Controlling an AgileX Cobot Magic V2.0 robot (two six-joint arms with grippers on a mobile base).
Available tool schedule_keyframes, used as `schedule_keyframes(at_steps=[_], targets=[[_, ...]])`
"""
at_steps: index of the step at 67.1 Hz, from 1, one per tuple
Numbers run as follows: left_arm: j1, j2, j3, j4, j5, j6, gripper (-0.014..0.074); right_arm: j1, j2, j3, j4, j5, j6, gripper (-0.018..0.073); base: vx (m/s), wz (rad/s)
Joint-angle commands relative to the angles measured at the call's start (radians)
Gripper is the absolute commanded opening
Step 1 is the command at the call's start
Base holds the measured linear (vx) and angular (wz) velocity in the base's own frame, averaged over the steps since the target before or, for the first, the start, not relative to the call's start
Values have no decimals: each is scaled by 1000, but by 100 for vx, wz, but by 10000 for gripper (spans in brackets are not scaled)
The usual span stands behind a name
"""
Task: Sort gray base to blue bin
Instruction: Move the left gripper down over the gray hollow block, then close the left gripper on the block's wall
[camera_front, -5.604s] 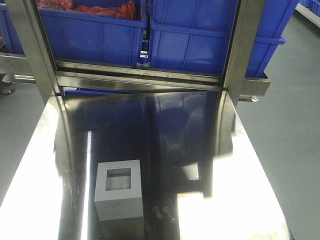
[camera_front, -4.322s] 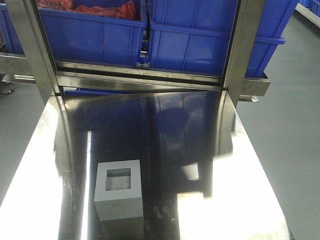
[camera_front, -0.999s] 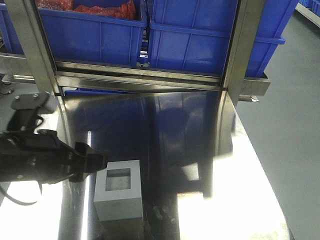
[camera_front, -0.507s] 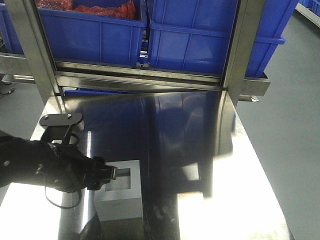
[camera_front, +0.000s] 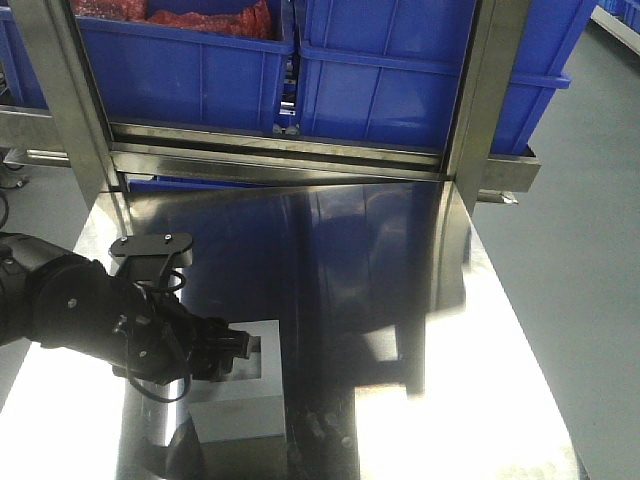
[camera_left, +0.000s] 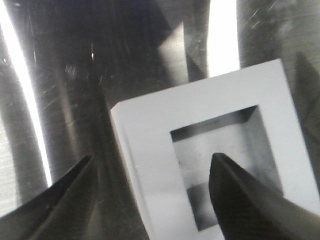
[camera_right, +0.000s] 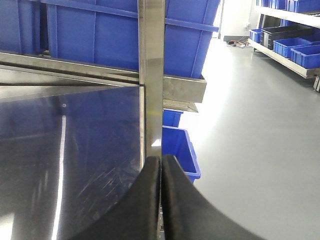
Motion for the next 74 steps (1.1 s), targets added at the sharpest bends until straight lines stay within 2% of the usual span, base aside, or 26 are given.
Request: schedule_keyframes(at_steps=[1, 12, 33, 53, 74], targets=[[-7, -22, -28, -12, -3, -12, 459, 3, -8, 5, -9, -76, -7, -5, 0, 0], [-7, -21, -28, -12, 10, -13, 405, 3, -8, 5, -9, -76, -7, -5, 0, 0], [-7, -21, -28, -11, 10, -13, 248, 3, -8, 5, -9, -76, -7, -5, 0, 0], [-7, -30, -28, -9, -11, -13, -4, 3, -8, 5, -9, -76, -7, -5, 0, 0], [-9, -187, -20, 3, -113, -10, -8, 3, -8, 5, -9, -77, -7, -5, 0, 0]])
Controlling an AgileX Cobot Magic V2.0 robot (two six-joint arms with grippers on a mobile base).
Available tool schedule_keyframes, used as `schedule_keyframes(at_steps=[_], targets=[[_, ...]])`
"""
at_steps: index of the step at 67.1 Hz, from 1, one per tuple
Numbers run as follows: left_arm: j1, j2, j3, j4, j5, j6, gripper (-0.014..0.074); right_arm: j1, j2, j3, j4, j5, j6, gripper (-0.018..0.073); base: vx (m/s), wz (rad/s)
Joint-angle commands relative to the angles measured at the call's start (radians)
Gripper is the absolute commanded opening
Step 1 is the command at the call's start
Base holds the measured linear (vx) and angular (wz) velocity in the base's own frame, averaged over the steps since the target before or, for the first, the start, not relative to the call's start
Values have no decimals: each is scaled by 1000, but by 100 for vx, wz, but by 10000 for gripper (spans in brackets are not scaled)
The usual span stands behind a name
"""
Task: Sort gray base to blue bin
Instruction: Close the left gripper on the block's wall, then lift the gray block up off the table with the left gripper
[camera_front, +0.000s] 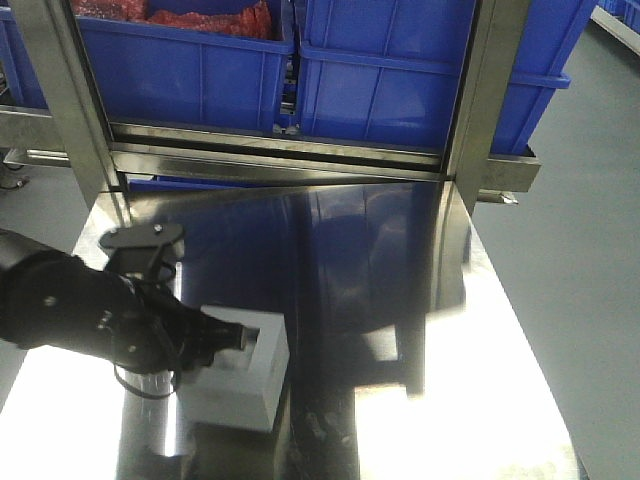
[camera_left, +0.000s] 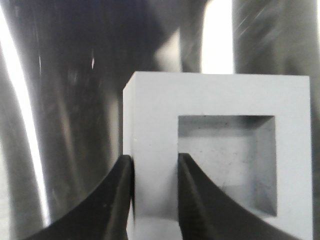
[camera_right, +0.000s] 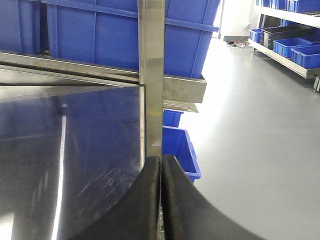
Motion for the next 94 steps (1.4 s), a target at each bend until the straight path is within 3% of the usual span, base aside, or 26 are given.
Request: schedule_keyframes(at_steps=[1, 21, 50, 60, 72, 94], targets=[[-9, -110, -18, 2, -105, -4, -8, 3, -8, 5, -9, -77, -7, -5, 0, 0], [-9, -406, 134, 118, -276, -4, -8, 3, -8, 5, -9, -77, -7, -5, 0, 0], [-9, -942, 378, 232, -372, 4, -7, 3, -8, 5, -9, -77, -7, -5, 0, 0], [-9, -1099, 470, 306, -393, 4, -7, 3, -8, 5, -9, -76, -7, -5, 0, 0], [-9, -1215, 559, 357, -398, 4, -7, 3, -8, 5, -9, -77, -7, -5, 0, 0], [-9, -1235, 567, 357, -408, 4, -7, 3, -7, 5, -9, -77, -7, -5, 0, 0]])
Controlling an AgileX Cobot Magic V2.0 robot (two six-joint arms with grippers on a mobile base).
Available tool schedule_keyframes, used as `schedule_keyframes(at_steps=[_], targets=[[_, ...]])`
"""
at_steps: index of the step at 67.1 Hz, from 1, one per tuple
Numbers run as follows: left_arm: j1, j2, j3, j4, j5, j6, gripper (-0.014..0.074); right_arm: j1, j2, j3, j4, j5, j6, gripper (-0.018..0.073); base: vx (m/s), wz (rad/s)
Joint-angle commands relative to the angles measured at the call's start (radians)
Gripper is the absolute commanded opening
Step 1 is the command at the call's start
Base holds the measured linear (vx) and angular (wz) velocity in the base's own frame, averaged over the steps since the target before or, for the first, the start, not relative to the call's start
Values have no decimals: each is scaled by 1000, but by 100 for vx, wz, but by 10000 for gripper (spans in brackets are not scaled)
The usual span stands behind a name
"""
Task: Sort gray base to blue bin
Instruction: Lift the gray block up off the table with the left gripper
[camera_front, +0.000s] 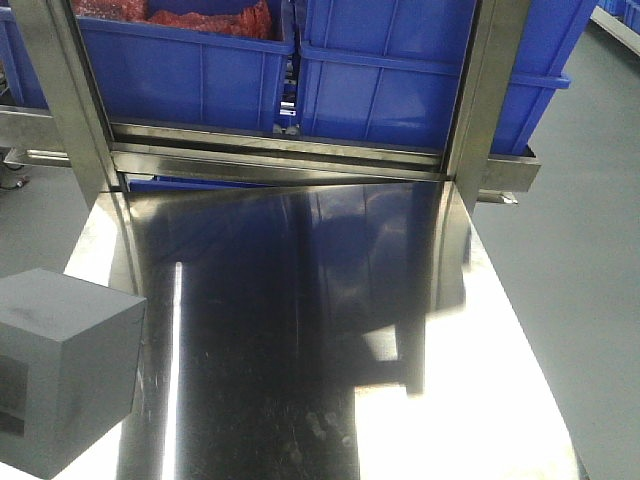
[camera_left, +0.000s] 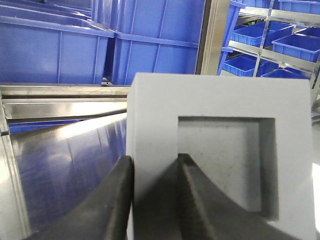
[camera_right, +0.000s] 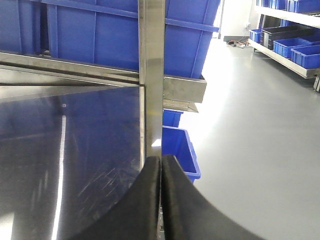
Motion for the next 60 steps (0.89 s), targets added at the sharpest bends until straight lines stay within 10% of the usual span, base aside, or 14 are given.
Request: schedule_keyframes(at_steps=[1, 60], targets=[[-9, 6, -33, 7, -123, -4, -7, 3, -7, 5, -9, -77, -7, -5, 0, 0], [-9, 6, -33, 7, -124, -4, -7, 3, -7, 5, -9, -78, -7, -5, 0, 0]])
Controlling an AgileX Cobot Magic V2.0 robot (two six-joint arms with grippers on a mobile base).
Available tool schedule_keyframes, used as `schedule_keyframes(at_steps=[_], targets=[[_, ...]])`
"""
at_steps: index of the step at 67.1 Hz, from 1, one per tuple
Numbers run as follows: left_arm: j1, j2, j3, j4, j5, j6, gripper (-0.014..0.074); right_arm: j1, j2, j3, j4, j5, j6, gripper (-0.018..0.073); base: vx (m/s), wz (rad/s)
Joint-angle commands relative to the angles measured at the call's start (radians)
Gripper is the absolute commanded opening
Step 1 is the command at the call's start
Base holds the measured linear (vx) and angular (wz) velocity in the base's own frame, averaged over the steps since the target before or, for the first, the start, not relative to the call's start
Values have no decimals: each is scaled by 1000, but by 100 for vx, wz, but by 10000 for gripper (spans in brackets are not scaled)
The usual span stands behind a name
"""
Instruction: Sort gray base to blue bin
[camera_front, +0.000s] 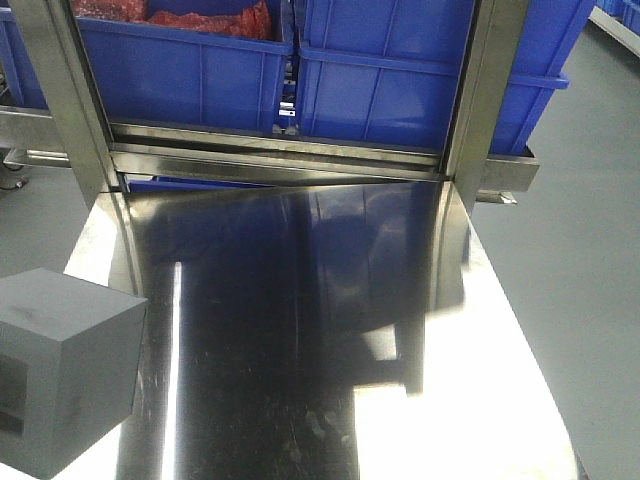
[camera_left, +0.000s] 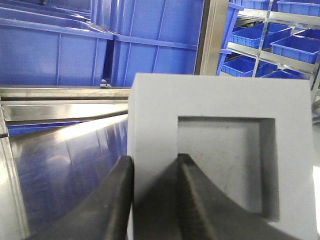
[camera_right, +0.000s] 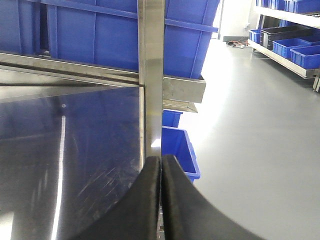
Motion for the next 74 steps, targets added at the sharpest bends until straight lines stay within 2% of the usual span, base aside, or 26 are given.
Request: schedule_keyframes(at_steps=[1, 30, 74], targets=[[-9, 6, -33, 7, -118, -4, -7, 3, -7, 5, -9, -78, -7, -5, 0, -1], [-9, 6, -33, 7, -118, -4, -7, 3, -7, 5, -9, -76, -7, -5, -4, -18], [-9, 6, -33, 7, -118, -4, -7, 3, -7, 5, -9, -76, -7, -5, -13, -63]])
